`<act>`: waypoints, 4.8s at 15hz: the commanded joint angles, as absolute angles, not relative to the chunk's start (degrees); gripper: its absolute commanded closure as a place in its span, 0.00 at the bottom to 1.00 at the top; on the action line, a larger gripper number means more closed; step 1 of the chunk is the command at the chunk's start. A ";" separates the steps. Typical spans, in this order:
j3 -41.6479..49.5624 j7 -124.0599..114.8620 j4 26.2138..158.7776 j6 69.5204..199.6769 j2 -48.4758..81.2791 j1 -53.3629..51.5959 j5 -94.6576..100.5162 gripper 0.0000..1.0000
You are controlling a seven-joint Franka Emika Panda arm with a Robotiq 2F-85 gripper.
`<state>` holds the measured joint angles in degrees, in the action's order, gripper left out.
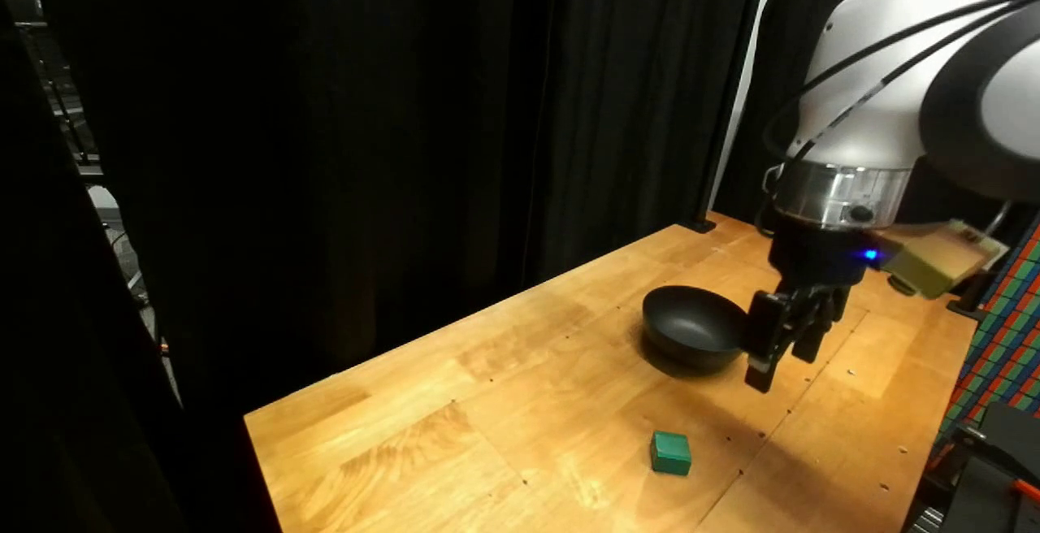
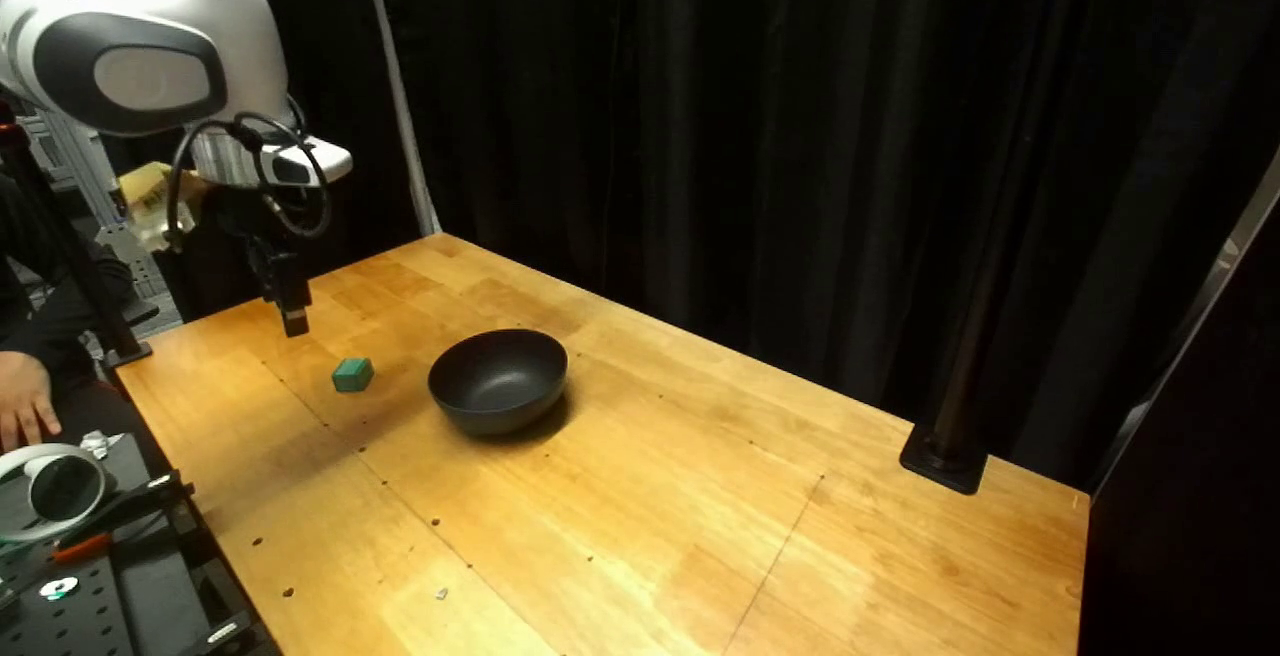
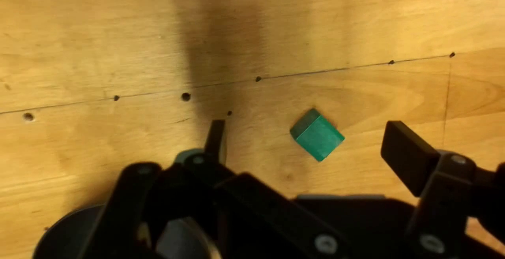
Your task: Put the block in the bowl
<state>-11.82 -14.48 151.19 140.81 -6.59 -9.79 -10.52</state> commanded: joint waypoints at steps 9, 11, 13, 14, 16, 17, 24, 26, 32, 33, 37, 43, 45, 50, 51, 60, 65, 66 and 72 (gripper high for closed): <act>-11.79 -18.20 139.34 164.26 21.64 -16.82 -6.34 0.00; -10.94 -18.09 137.53 164.37 24.09 -17.41 -6.46 0.00; -9.72 -18.14 136.18 164.60 25.90 -18.05 -6.17 0.00; -8.46 -18.75 135.76 164.73 26.27 -18.94 -5.39 0.00; -6.69 -19.05 135.17 164.42 26.36 -19.84 -4.43 0.00; -5.79 -19.29 135.14 164.31 26.09 -20.30 -3.81 0.00; -1.93 -21.12 135.15 164.00 25.58 -21.64 -1.65 0.00; -0.90 -21.85 135.30 163.87 25.16 -22.10 -0.87 0.00; 2.51 -24.99 136.44 163.40 24.53 -23.74 1.32 0.00; 3.07 -25.64 136.79 163.06 24.29 -23.98 1.57 0.00; 4.30 -27.43 138.11 162.18 23.81 -24.19 2.05 0.00; 1.88 -26.80 139.21 158.99 22.87 -22.10 0.23 0.58; 1.71 -27.04 139.40 158.45 21.94 -22.03 0.34 0.73; 3.78 -29.64 139.34 155.40 17.31 -23.48 3.44 0.88; 4.43 -30.61 139.05 154.36 16.06 -23.80 4.90 0.88; 10.72 -54.09 128.65 149.07 16.49 -21.76 39.71 0.88; 8.86 -56.57 122.14 147.93 21.57 -16.88 41.71 0.43; 8.24 -55.08 121.73 147.34 21.58 -16.09 40.21 0.36; 1.03 -36.88 124.13 138.04 10.81 -9.35 21.53 0.00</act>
